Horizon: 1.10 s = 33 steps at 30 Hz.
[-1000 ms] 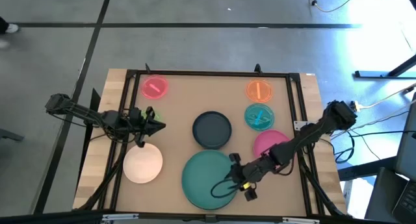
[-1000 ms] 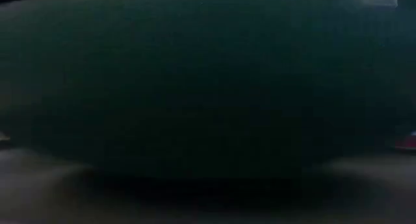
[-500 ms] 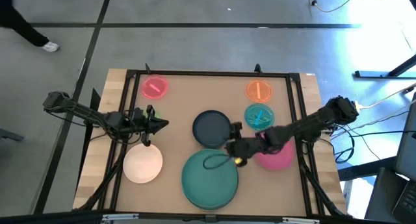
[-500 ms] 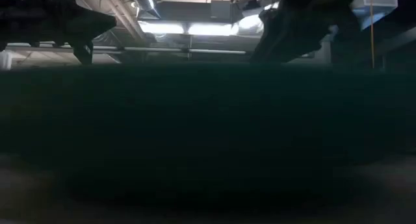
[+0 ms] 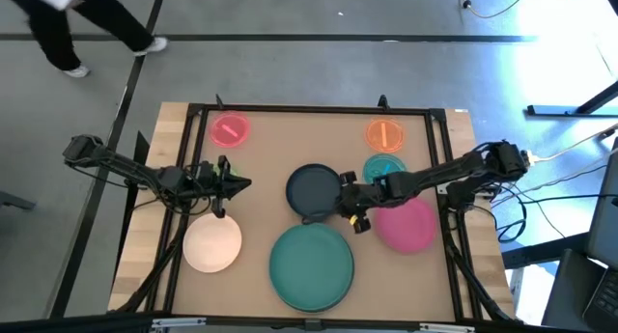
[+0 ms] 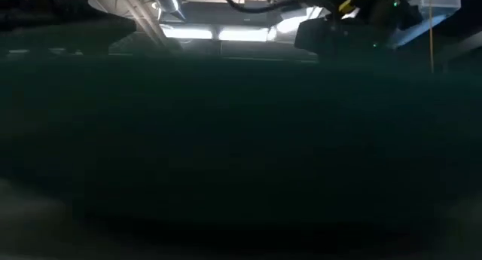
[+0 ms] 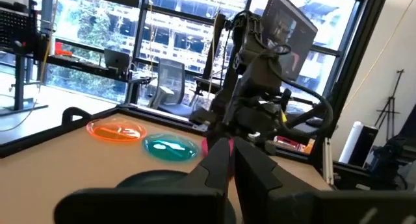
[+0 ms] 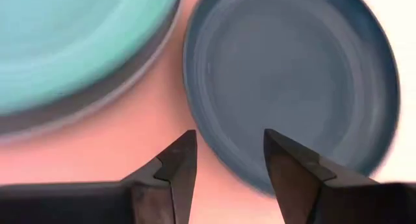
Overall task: Stack plastic plates
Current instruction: Stack the black plate on top of the green plate
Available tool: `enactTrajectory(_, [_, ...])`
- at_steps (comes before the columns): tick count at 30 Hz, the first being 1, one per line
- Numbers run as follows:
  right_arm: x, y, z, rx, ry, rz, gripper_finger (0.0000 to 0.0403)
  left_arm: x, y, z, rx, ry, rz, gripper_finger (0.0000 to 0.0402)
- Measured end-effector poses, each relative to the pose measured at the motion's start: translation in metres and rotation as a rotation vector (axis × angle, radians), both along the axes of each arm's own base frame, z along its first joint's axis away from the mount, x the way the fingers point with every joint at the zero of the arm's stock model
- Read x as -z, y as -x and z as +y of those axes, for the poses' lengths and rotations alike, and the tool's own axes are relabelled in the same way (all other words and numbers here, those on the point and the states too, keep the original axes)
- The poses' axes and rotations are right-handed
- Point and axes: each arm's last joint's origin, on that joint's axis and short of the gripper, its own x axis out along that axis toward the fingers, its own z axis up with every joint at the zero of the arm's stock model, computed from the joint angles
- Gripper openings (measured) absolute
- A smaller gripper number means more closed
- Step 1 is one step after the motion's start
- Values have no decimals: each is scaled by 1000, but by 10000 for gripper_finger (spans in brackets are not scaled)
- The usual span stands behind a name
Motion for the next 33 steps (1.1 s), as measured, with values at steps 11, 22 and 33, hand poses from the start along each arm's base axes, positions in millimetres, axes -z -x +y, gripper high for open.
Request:
enactTrajectory(11, [26, -7, 2, -12, -3, 4, 168, 3, -2, 0, -20, -26, 33, 15])
enactTrajectory(22, [44, -13, 2, -4, 48, 28, 103, 3, -2, 0, -25, -23, 26, 15])
enactTrajectory(33, [41, -16, 1, 6, 81, 26, 15, 2, -2, 0, -23, -21, 24, 15])
